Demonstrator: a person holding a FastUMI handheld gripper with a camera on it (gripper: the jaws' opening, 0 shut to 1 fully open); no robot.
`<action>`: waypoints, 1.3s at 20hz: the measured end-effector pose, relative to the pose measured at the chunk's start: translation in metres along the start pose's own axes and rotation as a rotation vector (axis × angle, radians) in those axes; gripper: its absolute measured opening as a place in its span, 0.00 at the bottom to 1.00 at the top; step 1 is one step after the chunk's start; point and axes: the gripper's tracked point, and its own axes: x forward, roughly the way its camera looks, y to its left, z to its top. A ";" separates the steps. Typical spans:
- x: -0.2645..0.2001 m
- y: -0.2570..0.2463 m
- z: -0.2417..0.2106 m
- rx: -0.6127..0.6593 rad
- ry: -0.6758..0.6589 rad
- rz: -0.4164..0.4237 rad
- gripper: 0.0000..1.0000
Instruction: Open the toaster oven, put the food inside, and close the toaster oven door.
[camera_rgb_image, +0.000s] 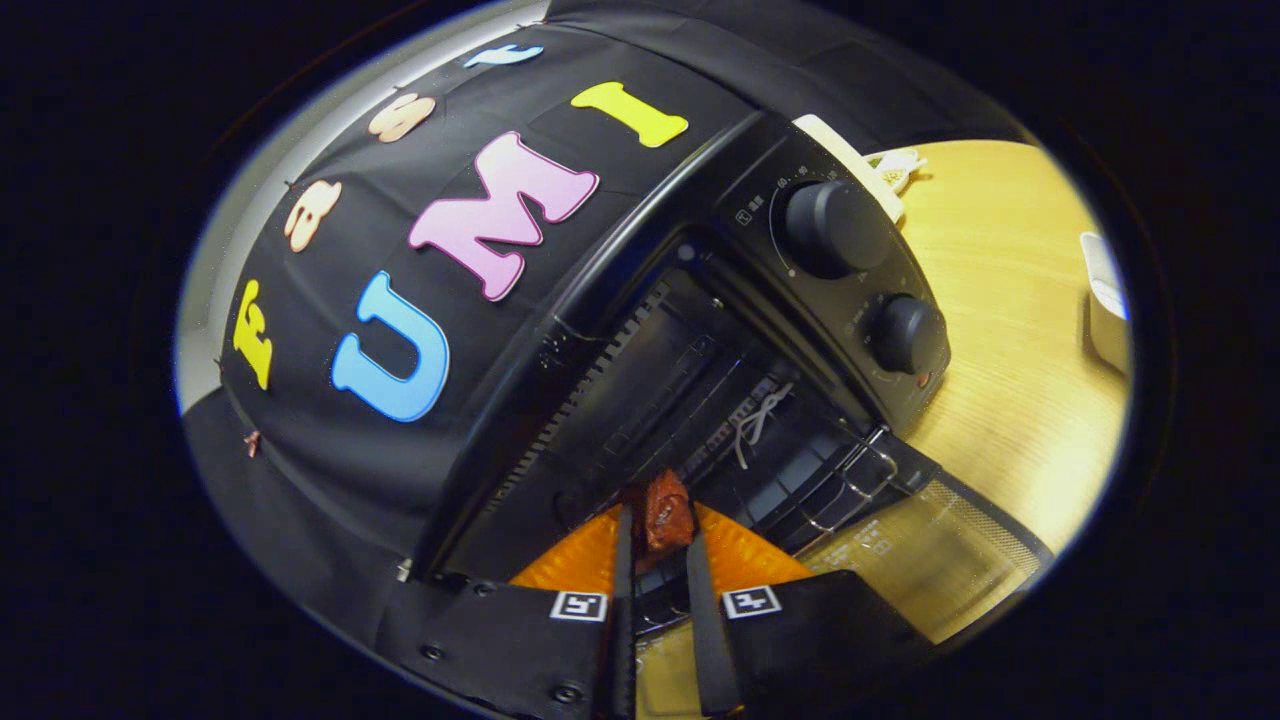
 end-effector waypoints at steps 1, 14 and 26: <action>-0.003 0.002 0.002 -0.029 -0.007 -0.006 0.39; -0.022 0.016 -0.001 -0.459 0.074 -0.080 0.98; -0.084 0.013 -0.002 -0.645 0.149 -0.091 0.98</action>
